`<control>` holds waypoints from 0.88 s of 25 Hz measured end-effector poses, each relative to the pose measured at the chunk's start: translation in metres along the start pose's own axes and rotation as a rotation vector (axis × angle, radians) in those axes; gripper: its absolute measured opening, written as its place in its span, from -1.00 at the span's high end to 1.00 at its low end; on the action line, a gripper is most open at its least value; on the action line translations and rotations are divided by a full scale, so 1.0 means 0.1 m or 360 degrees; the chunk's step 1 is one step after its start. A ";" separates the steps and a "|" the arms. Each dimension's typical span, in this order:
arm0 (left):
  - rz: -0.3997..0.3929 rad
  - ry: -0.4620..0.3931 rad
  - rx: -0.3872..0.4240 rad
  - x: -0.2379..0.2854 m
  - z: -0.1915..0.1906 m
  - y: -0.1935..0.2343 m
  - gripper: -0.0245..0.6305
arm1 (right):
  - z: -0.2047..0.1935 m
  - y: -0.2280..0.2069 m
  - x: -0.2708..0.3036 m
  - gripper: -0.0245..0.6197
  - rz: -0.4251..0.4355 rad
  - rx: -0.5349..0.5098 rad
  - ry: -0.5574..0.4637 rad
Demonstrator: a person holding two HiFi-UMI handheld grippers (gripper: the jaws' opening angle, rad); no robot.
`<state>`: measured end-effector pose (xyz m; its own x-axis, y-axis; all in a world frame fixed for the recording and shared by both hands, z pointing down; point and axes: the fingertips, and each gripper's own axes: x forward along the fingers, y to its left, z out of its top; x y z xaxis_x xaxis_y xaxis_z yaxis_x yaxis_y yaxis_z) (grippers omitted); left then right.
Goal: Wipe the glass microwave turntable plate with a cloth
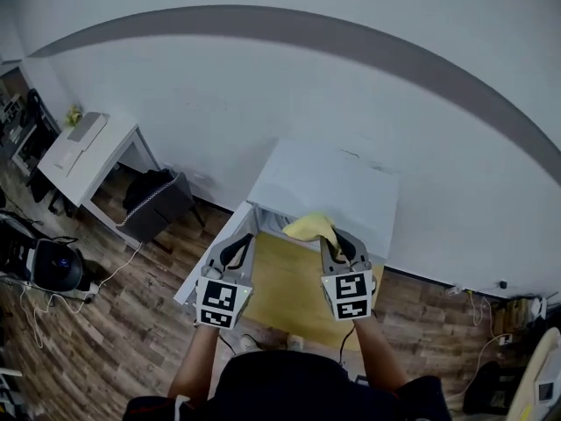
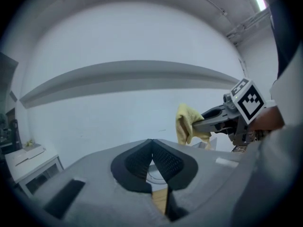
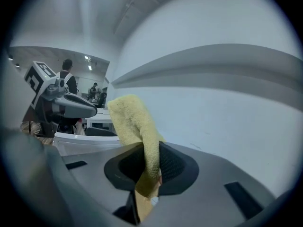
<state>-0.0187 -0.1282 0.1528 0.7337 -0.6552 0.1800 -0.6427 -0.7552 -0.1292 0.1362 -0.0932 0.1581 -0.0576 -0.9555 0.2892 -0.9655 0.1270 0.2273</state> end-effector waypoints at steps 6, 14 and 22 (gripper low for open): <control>0.0067 -0.0119 0.0033 -0.15 0.35 0.04 0.87 | 0.23 -0.13 -0.16 0.77 -0.0027 0.0050 -0.0127; 0.0139 -0.0209 0.0043 -0.29 0.56 0.14 0.87 | 0.45 -0.16 -0.24 0.77 -0.0055 0.0083 -0.0259; 0.0181 -0.0268 0.0035 -0.35 0.67 0.12 0.87 | 0.46 -0.15 -0.28 0.77 -0.0048 0.0102 -0.0293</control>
<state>-0.0373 -0.1157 0.0801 0.6844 -0.7291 -0.0022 -0.7199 -0.6753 -0.1607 0.1406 -0.0809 0.1034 -0.0684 -0.9919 0.1071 -0.9813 0.0863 0.1722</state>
